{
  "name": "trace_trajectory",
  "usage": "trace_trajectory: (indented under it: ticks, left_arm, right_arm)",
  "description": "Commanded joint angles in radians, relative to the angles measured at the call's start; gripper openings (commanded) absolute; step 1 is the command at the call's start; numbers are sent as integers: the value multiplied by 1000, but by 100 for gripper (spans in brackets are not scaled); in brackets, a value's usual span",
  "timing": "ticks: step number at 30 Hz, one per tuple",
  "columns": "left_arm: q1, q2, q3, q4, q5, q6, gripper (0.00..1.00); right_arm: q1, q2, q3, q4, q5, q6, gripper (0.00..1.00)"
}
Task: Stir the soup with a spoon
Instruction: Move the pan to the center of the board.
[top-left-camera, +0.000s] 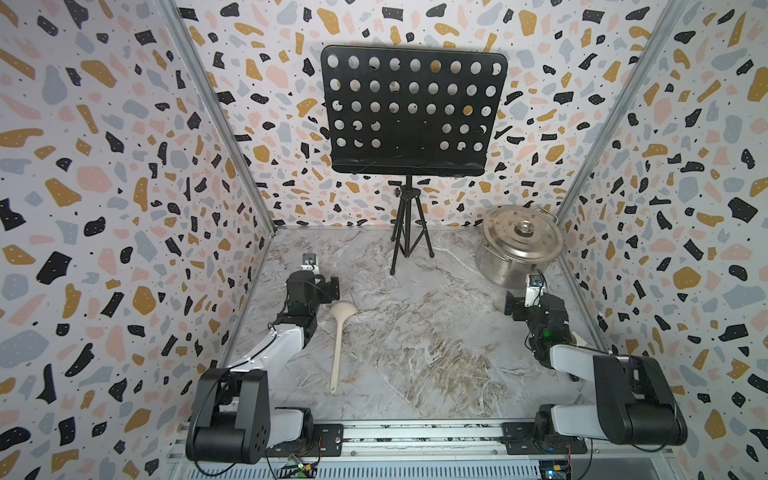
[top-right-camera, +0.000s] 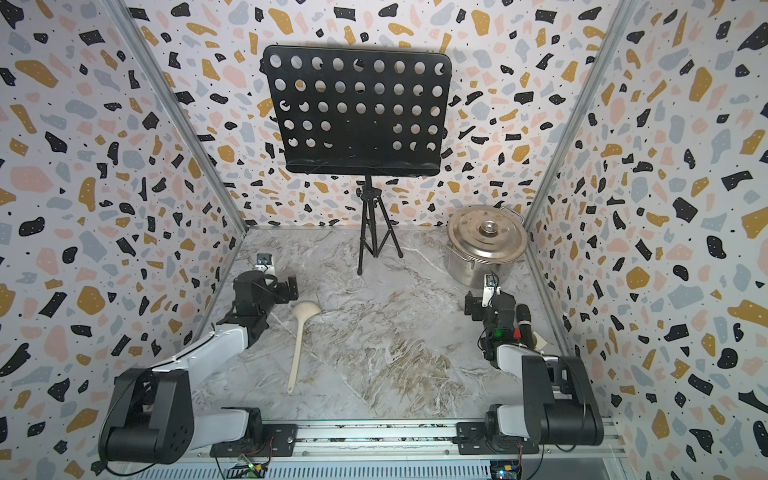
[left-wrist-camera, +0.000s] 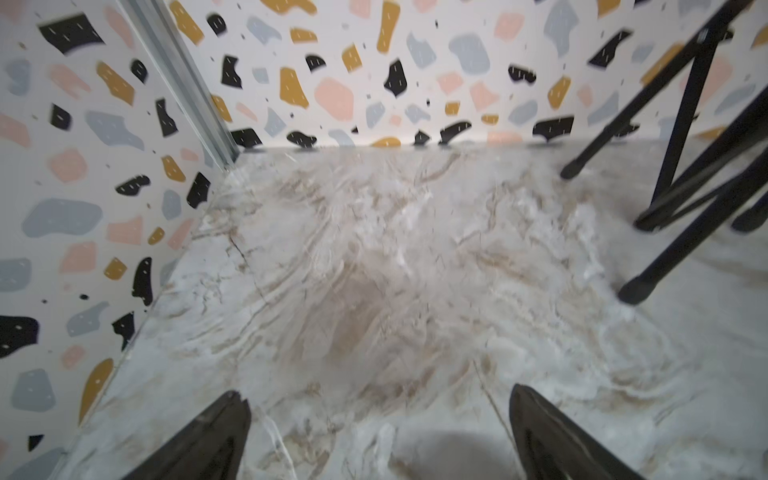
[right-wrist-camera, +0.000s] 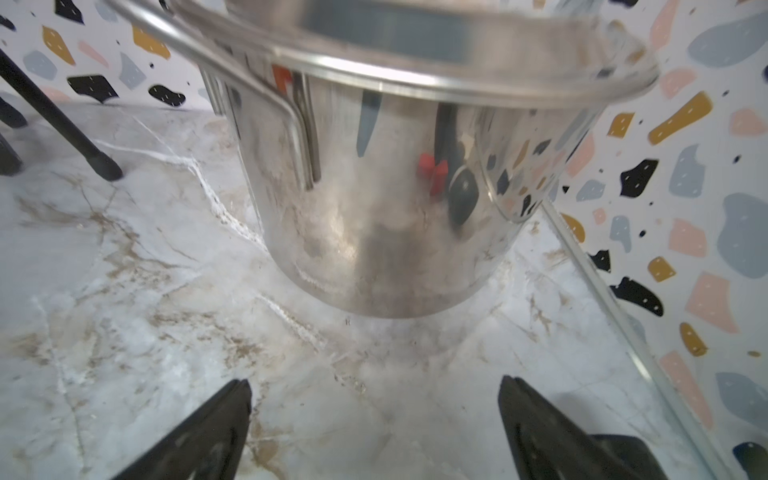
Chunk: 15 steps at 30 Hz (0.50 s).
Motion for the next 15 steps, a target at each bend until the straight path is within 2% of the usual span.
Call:
trace_trajectory:
  ticks: [1, 4, 8, 12, 15]
  left_arm:
    - [2, -50, 106, -306, -20, -125, 99]
    - [2, -63, 203, -506, 44, -262, 99]
    - [1, -74, 294, -727, 251, -363, 99]
    - [-21, -90, 319, -869, 447, -392, 99]
    - [-91, -102, 330, -957, 491, -384, 99]
  right_arm:
    - [-2, -127, 29, -177, -29, 57, 93]
    - [1, -252, 59, -361, -47, 143, 88]
    - [16, -392, 227, -765, -85, 253, 84]
    - [56, -394, 474, -1092, -118, 226, 79]
    - [84, -317, 667, -1266, -152, 169, 77]
